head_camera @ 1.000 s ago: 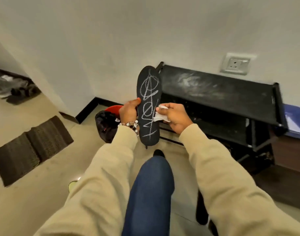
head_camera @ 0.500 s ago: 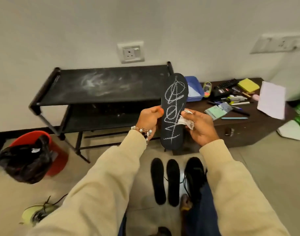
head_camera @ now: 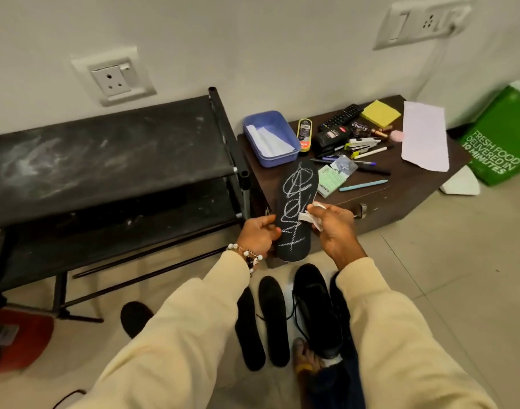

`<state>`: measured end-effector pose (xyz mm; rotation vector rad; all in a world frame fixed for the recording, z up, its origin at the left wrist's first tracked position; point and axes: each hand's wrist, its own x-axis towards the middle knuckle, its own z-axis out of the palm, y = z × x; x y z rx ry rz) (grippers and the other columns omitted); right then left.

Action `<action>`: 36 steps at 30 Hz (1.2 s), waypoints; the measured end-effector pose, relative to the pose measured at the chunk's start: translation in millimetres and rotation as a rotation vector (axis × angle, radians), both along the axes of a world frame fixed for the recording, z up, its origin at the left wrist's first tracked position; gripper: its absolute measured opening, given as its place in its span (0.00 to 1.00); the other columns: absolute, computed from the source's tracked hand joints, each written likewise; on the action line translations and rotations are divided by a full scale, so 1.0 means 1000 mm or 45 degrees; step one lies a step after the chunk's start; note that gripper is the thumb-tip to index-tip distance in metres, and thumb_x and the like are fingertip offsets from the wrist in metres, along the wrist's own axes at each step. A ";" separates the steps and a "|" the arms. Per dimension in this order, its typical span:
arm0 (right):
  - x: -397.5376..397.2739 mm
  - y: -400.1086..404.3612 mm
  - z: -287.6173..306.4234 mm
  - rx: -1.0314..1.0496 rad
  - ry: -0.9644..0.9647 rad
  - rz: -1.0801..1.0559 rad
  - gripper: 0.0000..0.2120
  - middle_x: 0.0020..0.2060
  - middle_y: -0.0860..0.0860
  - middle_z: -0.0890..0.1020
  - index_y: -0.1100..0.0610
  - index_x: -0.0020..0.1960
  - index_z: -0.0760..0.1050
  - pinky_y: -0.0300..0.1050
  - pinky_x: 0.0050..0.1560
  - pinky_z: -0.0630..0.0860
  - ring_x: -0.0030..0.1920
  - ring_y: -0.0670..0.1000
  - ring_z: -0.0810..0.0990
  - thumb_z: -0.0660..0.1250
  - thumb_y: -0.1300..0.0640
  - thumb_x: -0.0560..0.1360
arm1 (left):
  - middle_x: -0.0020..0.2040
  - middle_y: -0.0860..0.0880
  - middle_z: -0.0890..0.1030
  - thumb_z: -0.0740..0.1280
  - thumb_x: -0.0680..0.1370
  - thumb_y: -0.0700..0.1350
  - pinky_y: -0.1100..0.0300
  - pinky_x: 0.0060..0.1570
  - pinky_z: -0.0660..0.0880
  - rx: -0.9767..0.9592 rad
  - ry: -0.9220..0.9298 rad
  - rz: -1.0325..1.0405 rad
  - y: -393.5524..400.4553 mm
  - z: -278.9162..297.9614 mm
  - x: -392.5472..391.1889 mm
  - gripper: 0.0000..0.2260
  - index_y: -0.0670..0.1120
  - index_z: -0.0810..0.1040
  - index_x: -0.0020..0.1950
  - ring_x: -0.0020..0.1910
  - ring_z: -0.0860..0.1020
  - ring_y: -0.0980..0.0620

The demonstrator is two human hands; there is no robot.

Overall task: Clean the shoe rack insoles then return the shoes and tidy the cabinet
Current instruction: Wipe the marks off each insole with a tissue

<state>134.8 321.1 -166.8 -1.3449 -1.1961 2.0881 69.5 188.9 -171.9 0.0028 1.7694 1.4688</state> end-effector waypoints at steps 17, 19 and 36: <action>-0.002 0.016 -0.019 0.176 -0.260 0.380 0.12 0.40 0.53 0.81 0.56 0.42 0.77 0.46 0.36 0.79 0.40 0.50 0.80 0.62 0.72 0.74 | 0.56 0.38 0.79 0.65 0.77 0.30 0.47 0.61 0.75 -0.043 0.117 0.143 0.017 -0.027 -0.002 0.21 0.38 0.71 0.69 0.53 0.78 0.44; -0.004 0.012 -0.022 0.156 -0.266 0.419 0.10 0.41 0.53 0.82 0.56 0.44 0.76 0.45 0.33 0.79 0.40 0.50 0.80 0.65 0.70 0.74 | 0.51 0.41 0.80 0.66 0.76 0.31 0.46 0.60 0.76 -0.066 0.130 0.126 0.016 -0.030 -0.008 0.21 0.39 0.72 0.69 0.54 0.79 0.44; -0.018 0.016 -0.030 0.335 -0.330 0.347 0.13 0.41 0.52 0.81 0.54 0.42 0.74 0.46 0.30 0.80 0.38 0.49 0.81 0.67 0.72 0.72 | 0.47 0.48 0.81 0.72 0.73 0.35 0.44 0.49 0.81 -0.162 0.177 -0.106 0.024 -0.034 -0.034 0.21 0.47 0.77 0.65 0.50 0.82 0.45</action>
